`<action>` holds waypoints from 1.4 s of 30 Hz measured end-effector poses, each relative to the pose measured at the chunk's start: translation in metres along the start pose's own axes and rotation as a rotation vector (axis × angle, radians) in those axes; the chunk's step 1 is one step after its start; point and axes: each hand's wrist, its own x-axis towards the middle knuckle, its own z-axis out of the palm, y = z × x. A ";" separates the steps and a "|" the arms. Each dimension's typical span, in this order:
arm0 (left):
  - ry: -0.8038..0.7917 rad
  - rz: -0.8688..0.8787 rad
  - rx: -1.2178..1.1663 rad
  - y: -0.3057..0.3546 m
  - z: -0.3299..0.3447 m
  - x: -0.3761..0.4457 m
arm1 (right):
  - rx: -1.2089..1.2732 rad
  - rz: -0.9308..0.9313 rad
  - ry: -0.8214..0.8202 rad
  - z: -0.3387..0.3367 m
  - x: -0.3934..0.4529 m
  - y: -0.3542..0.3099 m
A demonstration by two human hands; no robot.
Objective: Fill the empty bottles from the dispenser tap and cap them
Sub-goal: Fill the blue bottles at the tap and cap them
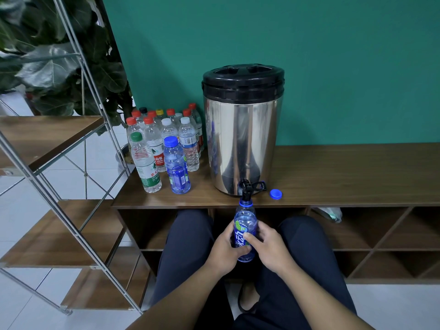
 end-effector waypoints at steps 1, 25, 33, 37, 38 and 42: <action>0.001 -0.002 0.001 0.000 0.000 0.000 | -0.001 -0.001 0.000 0.000 0.000 0.000; -0.002 -0.011 -0.012 0.001 -0.001 0.000 | -0.018 0.015 0.000 -0.001 -0.001 -0.002; -0.004 -0.021 -0.036 0.001 0.000 0.000 | -0.012 0.013 -0.004 0.000 -0.001 -0.003; -0.005 -0.018 -0.025 0.000 0.000 0.000 | -0.010 0.017 -0.006 -0.001 -0.001 -0.003; -0.006 -0.017 -0.025 0.000 0.000 0.000 | -0.010 0.017 -0.005 -0.001 -0.001 -0.003; 0.000 -0.013 -0.022 0.000 0.000 0.000 | 0.000 0.012 0.005 0.000 -0.002 -0.003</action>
